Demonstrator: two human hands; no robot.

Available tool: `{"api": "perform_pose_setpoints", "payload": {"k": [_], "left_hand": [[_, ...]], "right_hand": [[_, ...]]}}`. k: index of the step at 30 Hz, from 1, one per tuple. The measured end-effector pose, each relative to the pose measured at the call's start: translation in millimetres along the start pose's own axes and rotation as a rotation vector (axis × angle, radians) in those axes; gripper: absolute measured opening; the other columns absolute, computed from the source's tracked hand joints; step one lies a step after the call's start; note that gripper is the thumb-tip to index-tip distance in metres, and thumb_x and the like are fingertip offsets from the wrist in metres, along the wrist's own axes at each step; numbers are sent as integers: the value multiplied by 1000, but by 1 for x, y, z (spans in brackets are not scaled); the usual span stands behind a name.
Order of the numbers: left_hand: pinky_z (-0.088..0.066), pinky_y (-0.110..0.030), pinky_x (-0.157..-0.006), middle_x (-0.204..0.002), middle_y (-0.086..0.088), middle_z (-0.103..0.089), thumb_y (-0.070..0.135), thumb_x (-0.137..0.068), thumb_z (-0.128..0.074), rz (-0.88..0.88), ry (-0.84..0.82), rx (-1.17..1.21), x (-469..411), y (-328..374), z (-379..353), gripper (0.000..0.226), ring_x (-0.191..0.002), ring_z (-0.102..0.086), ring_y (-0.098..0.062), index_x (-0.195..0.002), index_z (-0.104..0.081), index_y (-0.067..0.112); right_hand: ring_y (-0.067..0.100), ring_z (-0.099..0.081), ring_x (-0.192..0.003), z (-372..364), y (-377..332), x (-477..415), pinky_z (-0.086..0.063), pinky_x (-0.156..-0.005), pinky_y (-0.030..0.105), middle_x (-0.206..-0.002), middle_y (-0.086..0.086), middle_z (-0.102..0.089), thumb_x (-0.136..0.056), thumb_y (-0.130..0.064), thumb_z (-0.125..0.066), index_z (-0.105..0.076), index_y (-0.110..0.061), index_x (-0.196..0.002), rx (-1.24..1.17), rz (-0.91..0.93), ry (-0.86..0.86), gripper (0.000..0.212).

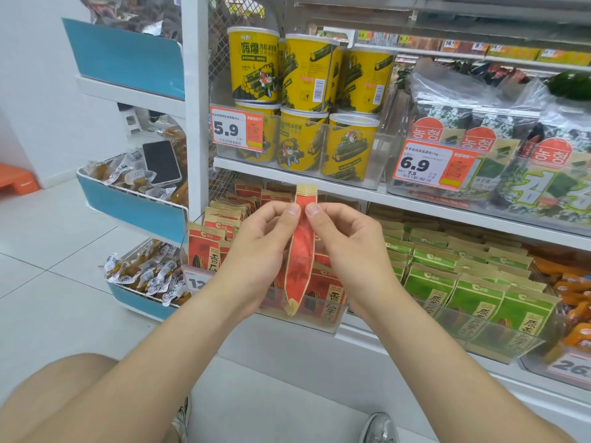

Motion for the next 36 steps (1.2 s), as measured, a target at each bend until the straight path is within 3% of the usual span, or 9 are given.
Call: {"api": "perform_pose_setpoints", "payload": {"k": [4,7,11,16,23,27,29,31,36], "left_hand": [[-58,-51,-89,-102,-16,-75,35,-113,-52,-15,89,55,-2,1,6,31,-93,-69,-29,-118,-68,9],[-56,-41,-77,-98,-13,-63,36,-113,-51,-3,138,123,-4,2,12,38,-88,-59,-26,-122,-61,0],[-59,-30,-65,-93,-9,-66,30,-111,-56,-1,56,141,-2,6,13,27,-80,-63,-19,-118,-63,4],[-67,-48,-88,-119,2,-79,16,-106,-67,-46,-68,-31,6,16,7,19,-104,-78,-20,-125,-68,14],[-67,-55,-83,-124,9,-77,6,-100,-73,-107,-109,-173,15,14,-8,29,-111,-77,-15,-123,-69,22],[-69,-41,-70,-123,13,-78,1,-102,-69,-102,-122,-120,15,19,-11,31,-108,-78,-14,-127,-69,19],[-67,-33,-69,-125,13,-77,1,-104,-66,-120,-105,-100,13,20,-11,35,-109,-77,-11,-133,-69,20],[-65,-29,-72,-126,13,-77,3,-106,-63,-132,-101,-101,11,20,-11,38,-113,-76,-8,-138,-68,23],[-64,-36,-93,-136,9,-74,-8,-99,-66,-164,-195,-157,8,16,-9,59,-127,-69,-11,-148,-61,25]], "right_hand": [[21,-78,-106,-5,2,0,-63,-95,43,-113,2,-80,-96,-22,-81,-77,-25,-115,93,-57,-133,19],[17,-77,-109,-10,12,3,-57,-105,51,-119,-3,-78,-91,-50,-79,-69,-43,-117,189,-173,-241,28],[29,-80,-99,-14,13,8,-57,-102,61,-101,4,-83,-102,-53,-67,-58,-29,-126,153,-179,-250,35],[48,-74,-86,-3,5,5,-59,-82,70,-90,13,-81,-103,-52,-64,-58,-23,-115,139,-58,-82,32],[32,-74,-75,8,3,7,-61,-68,62,-88,-1,-78,-111,-45,-51,-49,-32,-107,348,103,-19,14],[49,-73,-87,15,3,7,-60,-78,69,-97,8,-79,-107,-49,-55,-51,-36,-112,257,0,-116,15],[41,-77,-96,19,1,7,-62,-90,61,-106,8,-80,-107,-40,-61,-52,-36,-120,199,-81,-196,16],[28,-78,-101,23,1,9,-65,-91,46,-111,7,-80,-108,-32,-63,-52,-27,-125,169,-92,-219,21],[26,-77,-89,28,5,11,-66,-86,41,-95,8,-78,-109,-35,-58,-61,-4,-107,286,-35,-188,31]]}}
Point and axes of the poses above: each hand's wrist, its own x-axis away from the middle knuckle, its own z-axis out of the back of the hand, y = z × x, the point moved 4 cm from there along -x, towards the middle knuckle
